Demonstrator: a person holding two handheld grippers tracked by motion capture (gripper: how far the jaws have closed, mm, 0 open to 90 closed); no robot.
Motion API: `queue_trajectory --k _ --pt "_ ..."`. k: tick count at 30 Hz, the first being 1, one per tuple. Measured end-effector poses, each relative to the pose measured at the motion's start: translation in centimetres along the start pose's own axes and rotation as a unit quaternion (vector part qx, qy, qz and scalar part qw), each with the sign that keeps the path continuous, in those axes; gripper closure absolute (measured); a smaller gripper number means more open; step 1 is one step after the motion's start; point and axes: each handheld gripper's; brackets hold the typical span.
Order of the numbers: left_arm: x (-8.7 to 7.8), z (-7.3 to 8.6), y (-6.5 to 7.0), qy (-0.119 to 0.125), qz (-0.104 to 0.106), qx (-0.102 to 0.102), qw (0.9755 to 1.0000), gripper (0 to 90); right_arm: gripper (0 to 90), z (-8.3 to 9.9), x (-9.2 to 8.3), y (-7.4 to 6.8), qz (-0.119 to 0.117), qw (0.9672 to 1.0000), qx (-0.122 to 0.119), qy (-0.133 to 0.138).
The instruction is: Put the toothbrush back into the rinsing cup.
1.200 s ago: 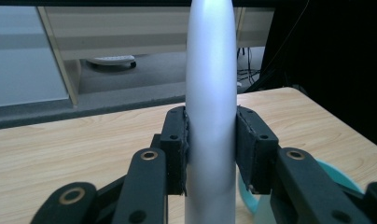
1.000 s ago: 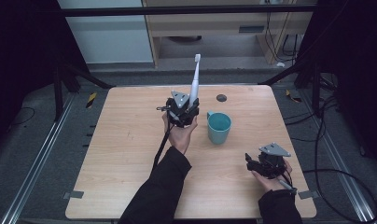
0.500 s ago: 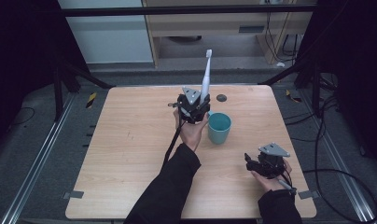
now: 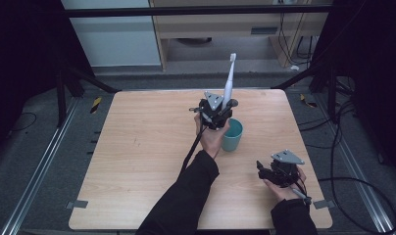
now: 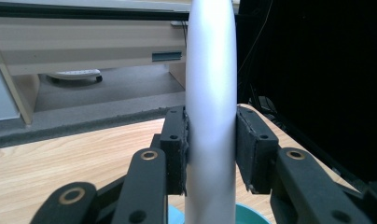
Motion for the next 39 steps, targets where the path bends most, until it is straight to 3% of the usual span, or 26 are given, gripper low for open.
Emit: queue_trajectory --k 12,24,39 --pt "1.5 2.0 0.3 -0.022 0.005 0.005 0.9997 65.9 23.5 0.0 0.0 -0.2 -0.003 1.0000 -0.005 -0.002" --pt "1.7 4.3 0.4 -0.037 0.004 0.007 0.9993 65.9 23.7 0.1 0.2 -0.3 -0.002 0.9999 -0.012 -0.002" --pt "1.8 5.9 0.6 -0.047 0.003 0.016 0.9987 65.7 23.8 0.1 0.2 -0.3 -0.002 0.9999 -0.012 -0.005"
Point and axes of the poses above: each handheld gripper's, and its own axes: x roughly forward along the jaws, z roughly out of its underside, y roughly to its right, and after that the axes turned 14 degrees about z, right-handed
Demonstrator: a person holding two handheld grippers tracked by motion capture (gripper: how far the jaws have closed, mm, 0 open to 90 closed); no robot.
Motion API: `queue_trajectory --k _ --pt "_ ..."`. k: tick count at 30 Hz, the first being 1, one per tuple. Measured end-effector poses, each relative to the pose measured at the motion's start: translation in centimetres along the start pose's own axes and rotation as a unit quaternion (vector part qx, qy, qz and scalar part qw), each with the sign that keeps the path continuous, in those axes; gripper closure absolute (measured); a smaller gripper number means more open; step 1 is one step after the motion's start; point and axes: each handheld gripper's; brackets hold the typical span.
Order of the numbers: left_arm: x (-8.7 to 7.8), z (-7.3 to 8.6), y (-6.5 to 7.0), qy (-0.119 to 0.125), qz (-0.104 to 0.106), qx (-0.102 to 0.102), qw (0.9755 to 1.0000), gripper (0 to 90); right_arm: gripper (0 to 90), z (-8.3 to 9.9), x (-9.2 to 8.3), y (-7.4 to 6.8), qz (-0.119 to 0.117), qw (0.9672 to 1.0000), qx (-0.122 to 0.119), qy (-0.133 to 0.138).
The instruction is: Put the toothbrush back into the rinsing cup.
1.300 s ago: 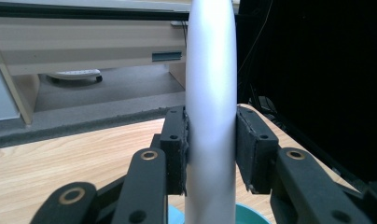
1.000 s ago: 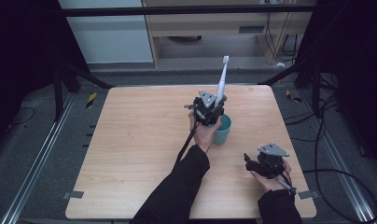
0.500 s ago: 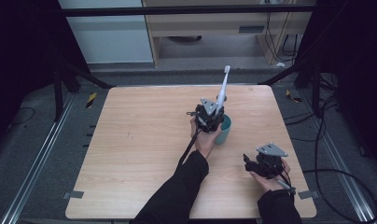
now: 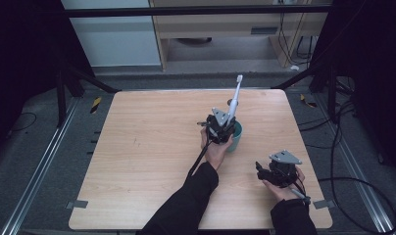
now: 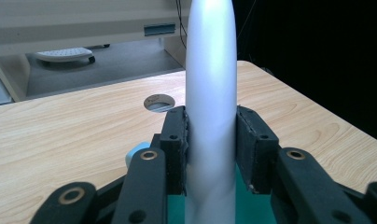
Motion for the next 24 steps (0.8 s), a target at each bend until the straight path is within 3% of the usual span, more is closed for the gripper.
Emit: queue_trajectory --k 8,14,24 --pt "0.3 1.0 0.0 -0.015 -0.006 0.000 0.9999 65.6 23.7 0.0 0.1 0.0 0.000 1.0000 -0.002 -0.001" --pt "0.7 1.8 -0.2 -0.028 0.006 -0.010 0.9995 65.6 23.7 0.0 0.1 0.0 0.000 1.0000 -0.002 -0.002" --pt "1.0 2.1 -0.2 -0.034 0.015 -0.002 0.9993 63.8 23.6 0.0 0.0 0.0 0.000 1.0000 -0.001 -0.002"
Point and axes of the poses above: each handheld gripper's, and its own axes: x roughly forward along the jaws, z roughly out of its underside, y roughly to its right, and after that the axes turned 14 degrees about z, right-handed
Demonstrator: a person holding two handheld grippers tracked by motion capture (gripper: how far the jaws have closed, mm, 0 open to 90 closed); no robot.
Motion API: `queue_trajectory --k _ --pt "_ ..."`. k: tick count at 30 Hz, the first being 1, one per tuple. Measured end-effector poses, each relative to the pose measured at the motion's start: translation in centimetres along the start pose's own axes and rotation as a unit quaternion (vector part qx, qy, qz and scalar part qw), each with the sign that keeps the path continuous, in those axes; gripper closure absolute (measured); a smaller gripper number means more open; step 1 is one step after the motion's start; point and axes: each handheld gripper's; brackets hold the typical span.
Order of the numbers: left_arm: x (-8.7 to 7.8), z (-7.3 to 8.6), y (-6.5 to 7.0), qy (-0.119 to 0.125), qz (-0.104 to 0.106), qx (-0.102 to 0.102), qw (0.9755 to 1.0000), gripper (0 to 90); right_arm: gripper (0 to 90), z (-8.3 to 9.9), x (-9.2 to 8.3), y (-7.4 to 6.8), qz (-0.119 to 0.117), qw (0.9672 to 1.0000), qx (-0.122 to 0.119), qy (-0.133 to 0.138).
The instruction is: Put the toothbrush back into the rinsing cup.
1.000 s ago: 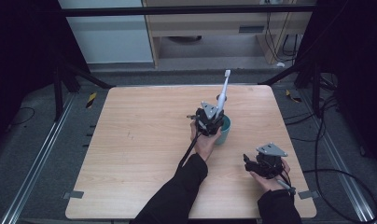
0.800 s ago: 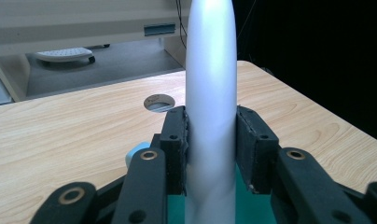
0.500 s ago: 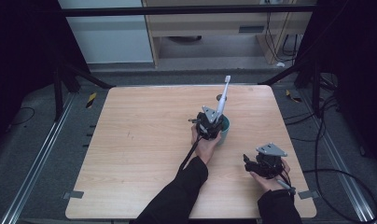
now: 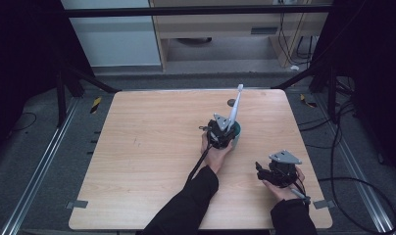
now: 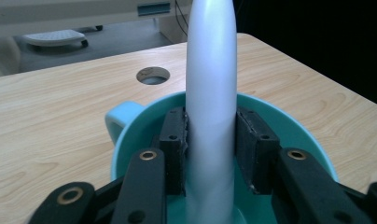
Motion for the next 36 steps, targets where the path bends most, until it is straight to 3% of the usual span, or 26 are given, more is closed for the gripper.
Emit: queue_trajectory --k 7,15,16,19,21,27,32,36 --pt "-0.9 -0.4 0.0 0.009 0.014 0.008 0.9998 53.6 23.5 0.0 -0.1 0.0 0.000 1.0000 0.000 0.002" --pt "-5.5 -1.0 0.2 0.007 0.056 0.031 0.9980 46.1 22.4 0.0 -0.3 0.3 0.010 0.9999 0.008 0.007" --pt "-5.5 -1.0 0.2 0.007 0.056 0.031 0.9980 45.5 22.3 0.0 -0.3 0.3 0.011 0.9999 0.007 0.005" --pt "-8.1 -1.6 -0.2 -0.004 0.065 0.045 0.9968 44.0 21.9 0.0 -0.4 0.3 0.012 0.9999 0.007 0.004" --pt "-8.8 -1.7 -0.4 -0.006 0.070 0.047 0.9965 43.2 21.7 0.0 -0.4 0.3 0.013 0.9999 0.005 0.004" --pt "-12.9 -1.2 -2.6 -0.024 0.055 0.045 0.9972 42.2 20.7 0.0 -0.4 0.4 0.014 0.9999 0.005 0.003" --pt "-15.1 -0.1 -4.3 -0.031 0.042 0.035 0.9980 41.9 19.8 0.1 -0.4 0.4 0.015 0.9999 0.008 0.001" --pt "-18.0 1.6 -6.3 -0.041 0.036 0.026 0.9982 41.2 19.6 0.2 -0.4 0.6 0.016 0.9998 0.015 0.001"
Point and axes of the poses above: each handheld gripper's, and its own axes: x roughly forward along the jaws, z roughly out of its underside, y roughly to its right, and after that the axes turned 14 degrees about z, right-handed
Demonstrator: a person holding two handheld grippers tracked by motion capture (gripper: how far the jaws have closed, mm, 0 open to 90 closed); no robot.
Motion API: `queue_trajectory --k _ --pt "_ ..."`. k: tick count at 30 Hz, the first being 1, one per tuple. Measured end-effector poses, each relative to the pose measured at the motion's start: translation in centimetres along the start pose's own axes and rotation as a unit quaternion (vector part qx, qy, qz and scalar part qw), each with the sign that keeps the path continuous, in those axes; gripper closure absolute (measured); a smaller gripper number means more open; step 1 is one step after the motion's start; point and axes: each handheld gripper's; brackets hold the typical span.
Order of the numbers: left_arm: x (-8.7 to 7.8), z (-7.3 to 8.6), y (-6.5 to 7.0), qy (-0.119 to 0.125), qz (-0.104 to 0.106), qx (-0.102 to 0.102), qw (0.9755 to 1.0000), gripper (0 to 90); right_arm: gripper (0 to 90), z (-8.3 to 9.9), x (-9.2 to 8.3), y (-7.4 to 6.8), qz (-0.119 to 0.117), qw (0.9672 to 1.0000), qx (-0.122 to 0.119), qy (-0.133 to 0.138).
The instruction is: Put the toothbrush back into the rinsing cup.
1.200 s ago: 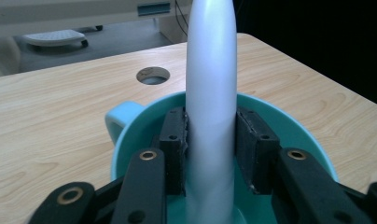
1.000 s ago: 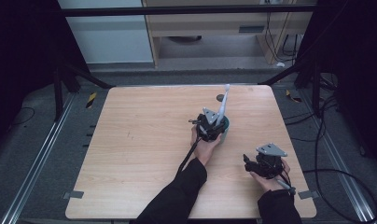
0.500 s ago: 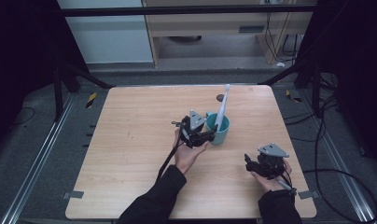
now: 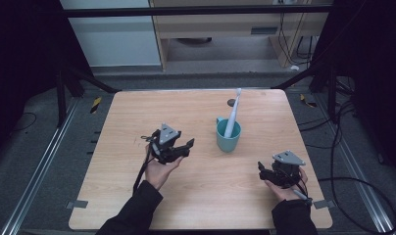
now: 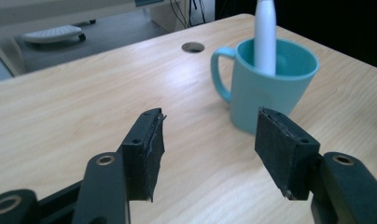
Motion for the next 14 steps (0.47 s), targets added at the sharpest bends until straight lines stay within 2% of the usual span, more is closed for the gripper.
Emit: queue_trajectory --k 3,4,5,7,8,9,10,11,14 --pt "-1.7 1.6 -0.7 -0.011 -0.005 0.001 0.9999 40.9 19.5 0.0 0.0 0.2 0.002 1.0000 0.004 0.000" --pt "-1.7 1.6 -0.7 -0.011 -0.005 0.001 0.9999 40.9 19.5 0.0 0.0 0.2 0.002 1.0000 0.004 0.000" --pt "-2.8 2.8 -1.1 -0.017 -0.008 -0.001 0.9998 40.8 19.4 0.1 0.0 0.2 0.002 1.0000 0.003 0.002" --pt "-3.7 3.9 -1.6 -0.020 -0.012 -0.008 0.9997 40.4 19.3 0.1 0.0 0.3 0.003 1.0000 0.004 0.000" --pt "-3.7 3.9 -1.6 -0.020 -0.012 -0.008 0.9997 40.4 19.3 0.1 0.0 0.3 0.003 1.0000 0.004 0.000" --pt "-4.4 4.9 -2.1 -0.022 -0.018 -0.016 0.9995 40.3 19.2 0.1 0.1 0.3 0.002 1.0000 0.004 -0.001" --pt "-4.4 4.9 -2.1 -0.022 -0.018 -0.016 0.9995 40.3 19.1 0.1 0.1 0.2 0.002 1.0000 0.004 -0.001" --pt "-4.9 5.8 -2.7 -0.030 -0.024 -0.022 0.9990 40.3 19.1 0.1 0.1 0.2 0.002 1.0000 0.005 -0.001" --pt "-5.4 6.5 -3.2 -0.034 -0.030 -0.026 0.9986 39.9 18.8 0.1 0.1 0.2 0.003 1.0000 0.002 -0.001"
Point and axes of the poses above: each handheld gripper's, and its own axes: x roughly forward along the jaws, z roughly out of its underside, y roughly to its right, and after that the axes turned 14 degrees about z, right-handed
